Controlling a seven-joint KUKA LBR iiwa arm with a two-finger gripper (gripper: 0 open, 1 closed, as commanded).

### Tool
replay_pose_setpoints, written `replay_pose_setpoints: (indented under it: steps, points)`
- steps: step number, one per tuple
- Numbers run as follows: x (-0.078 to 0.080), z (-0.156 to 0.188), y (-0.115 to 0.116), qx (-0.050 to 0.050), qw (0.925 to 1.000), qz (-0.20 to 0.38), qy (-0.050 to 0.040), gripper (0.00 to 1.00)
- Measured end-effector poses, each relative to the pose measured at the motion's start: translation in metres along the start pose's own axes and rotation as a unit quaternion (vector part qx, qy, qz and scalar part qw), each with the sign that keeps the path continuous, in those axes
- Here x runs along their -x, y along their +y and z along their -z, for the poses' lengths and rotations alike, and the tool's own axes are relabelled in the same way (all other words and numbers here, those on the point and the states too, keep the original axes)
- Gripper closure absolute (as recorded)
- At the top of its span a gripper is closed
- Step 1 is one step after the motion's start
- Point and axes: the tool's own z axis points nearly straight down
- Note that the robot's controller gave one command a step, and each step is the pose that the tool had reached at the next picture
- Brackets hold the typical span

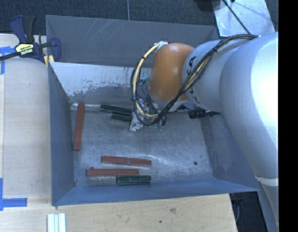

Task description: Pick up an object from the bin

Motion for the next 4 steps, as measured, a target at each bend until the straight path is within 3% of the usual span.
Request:
replay_pose_setpoints:
  steps: [1, 2, 3, 4]
  points:
    - [0.003, 0.029, -0.006, -0.004, 0.9999, 0.004, 0.0155, 1.0]
    - [0.022, 0.055, 0.008, -0.002, 0.9998, 0.014, 0.0123, 1.0]
    - [0.012, 0.109, 0.003, -0.004, 0.9997, 0.017, 0.0176, 1.0]
    - [0.018, 0.144, 0.01, -0.002, 0.9998, 0.014, 0.0112, 1.0]
